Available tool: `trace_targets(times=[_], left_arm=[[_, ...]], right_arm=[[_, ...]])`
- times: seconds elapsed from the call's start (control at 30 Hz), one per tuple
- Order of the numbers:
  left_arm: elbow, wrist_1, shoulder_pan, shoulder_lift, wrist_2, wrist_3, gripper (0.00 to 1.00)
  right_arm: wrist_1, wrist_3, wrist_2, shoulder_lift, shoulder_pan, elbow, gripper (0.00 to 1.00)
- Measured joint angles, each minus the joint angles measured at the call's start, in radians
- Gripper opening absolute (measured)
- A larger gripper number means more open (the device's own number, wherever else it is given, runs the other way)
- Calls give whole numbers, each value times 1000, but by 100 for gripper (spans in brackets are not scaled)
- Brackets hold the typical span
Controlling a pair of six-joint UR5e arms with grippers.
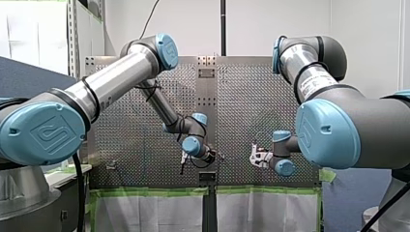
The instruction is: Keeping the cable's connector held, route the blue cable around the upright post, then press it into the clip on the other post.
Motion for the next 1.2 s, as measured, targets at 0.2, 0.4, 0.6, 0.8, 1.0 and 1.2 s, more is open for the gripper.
trace_targets(times=[0.2,0.4,0.6,0.8,1.0,1.2], left_arm=[[-36,16,-15,18,4,10,100],[-85,47,-24,49,7,15,100],[-111,51,-39,56,-2,17,100],[-124,59,-49,61,-3,18,100],[-125,61,-59,61,-6,18,100],[-125,60,-63,62,-7,17,100]], right_arm=[[-1,1,0,0,-1,0,0],[-2,1,0,0,-1,-1,0],[0,2,0,0,-3,-1,0],[1,3,0,0,-3,-1,0],[1,5,0,1,-4,-1,0],[1,6,0,0,-4,-1,0]])
